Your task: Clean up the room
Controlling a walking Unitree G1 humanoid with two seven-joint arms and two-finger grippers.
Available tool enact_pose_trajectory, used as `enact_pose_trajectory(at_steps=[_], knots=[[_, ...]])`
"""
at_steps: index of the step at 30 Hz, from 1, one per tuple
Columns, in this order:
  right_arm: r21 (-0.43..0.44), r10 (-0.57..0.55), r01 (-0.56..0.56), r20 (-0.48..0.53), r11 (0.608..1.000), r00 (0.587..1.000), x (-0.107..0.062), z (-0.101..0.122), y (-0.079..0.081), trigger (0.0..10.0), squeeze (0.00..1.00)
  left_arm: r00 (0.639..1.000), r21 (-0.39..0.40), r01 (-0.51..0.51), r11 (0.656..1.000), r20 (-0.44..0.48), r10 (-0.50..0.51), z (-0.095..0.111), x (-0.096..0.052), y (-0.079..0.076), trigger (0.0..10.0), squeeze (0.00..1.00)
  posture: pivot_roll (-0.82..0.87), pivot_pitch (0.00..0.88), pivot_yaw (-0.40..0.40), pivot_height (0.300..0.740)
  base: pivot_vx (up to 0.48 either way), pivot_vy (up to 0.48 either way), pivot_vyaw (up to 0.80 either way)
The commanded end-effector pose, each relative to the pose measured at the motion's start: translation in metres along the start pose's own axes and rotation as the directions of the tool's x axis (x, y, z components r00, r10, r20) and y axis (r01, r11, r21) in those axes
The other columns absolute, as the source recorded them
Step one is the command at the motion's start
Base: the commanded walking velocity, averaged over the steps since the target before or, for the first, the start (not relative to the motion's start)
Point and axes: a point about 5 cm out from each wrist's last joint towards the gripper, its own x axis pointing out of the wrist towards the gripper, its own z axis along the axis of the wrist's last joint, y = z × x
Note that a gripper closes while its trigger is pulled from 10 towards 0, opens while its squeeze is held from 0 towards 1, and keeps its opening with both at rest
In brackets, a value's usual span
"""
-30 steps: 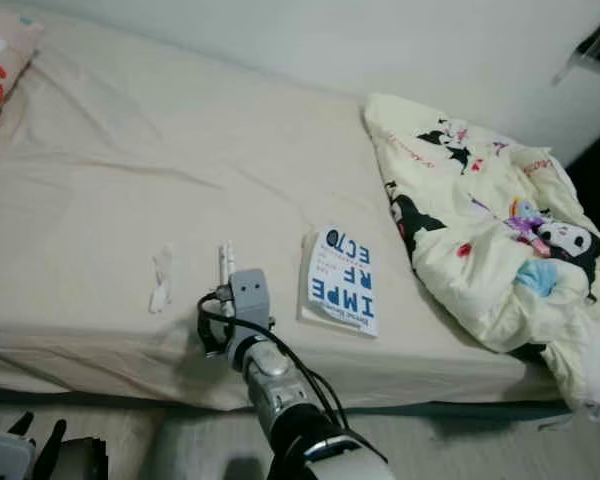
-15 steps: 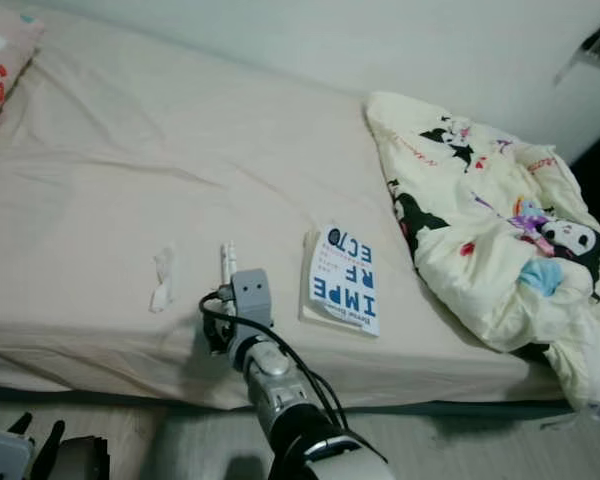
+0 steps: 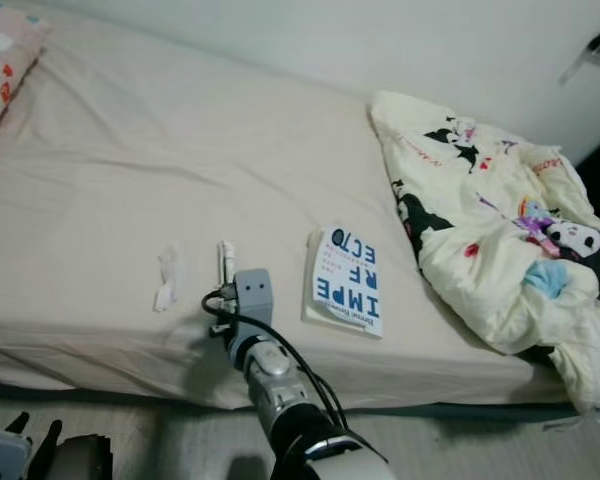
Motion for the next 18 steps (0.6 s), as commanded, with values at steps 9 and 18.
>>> enact_pose_trajectory(at_steps=[9,18], knots=[[0.092,0.083,-0.082,-0.015,0.992,0.996,0.000,-0.011,0.036,0.0,0.00,1.000,0.001,0.019,1.000,-0.008,-0.019,-0.001,0.002,-0.004,10.0,0.00,0.40,0.285,-0.267,0.550,0.000,0.000,0.00],[0.098,0.094,-0.098,0.049,0.990,0.994,-0.002,-0.007,0.027,0.0,0.00,0.999,-0.046,0.029,0.999,0.027,-0.028,-0.001,0.024,-0.014,10.0,0.00,0.31,0.205,-0.240,0.550,0.000,0.000,0.00]])
